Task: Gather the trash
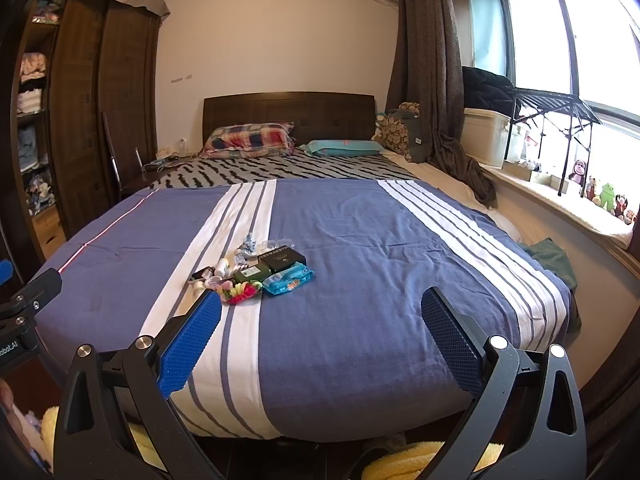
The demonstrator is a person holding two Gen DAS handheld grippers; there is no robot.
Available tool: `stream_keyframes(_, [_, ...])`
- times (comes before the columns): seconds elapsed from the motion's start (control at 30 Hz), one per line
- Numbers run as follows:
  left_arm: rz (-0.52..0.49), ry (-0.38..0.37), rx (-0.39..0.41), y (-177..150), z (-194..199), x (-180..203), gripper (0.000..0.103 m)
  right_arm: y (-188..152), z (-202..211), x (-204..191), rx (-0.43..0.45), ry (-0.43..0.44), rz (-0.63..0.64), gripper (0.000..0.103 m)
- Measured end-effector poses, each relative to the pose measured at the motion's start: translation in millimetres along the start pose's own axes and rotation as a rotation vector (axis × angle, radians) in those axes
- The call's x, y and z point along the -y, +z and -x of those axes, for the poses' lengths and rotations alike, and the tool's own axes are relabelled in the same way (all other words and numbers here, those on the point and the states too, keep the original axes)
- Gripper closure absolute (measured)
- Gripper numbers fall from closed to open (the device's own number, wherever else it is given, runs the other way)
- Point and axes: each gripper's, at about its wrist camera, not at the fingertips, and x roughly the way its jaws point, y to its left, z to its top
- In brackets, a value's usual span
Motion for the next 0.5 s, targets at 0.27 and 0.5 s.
stream_keyframes(0.27, [0.003,0.001,0.002,0.4,1.0,-0.9,0.008,0.0,0.1,0.4,0.0,0.0,0.0,0.003])
stream_keyframes(0.5, [0.004,0.0,0.005,2.1,2.5,-2.3,0.008,0.3,0.1,0.7,0.002,-0.001,0.001,0.003])
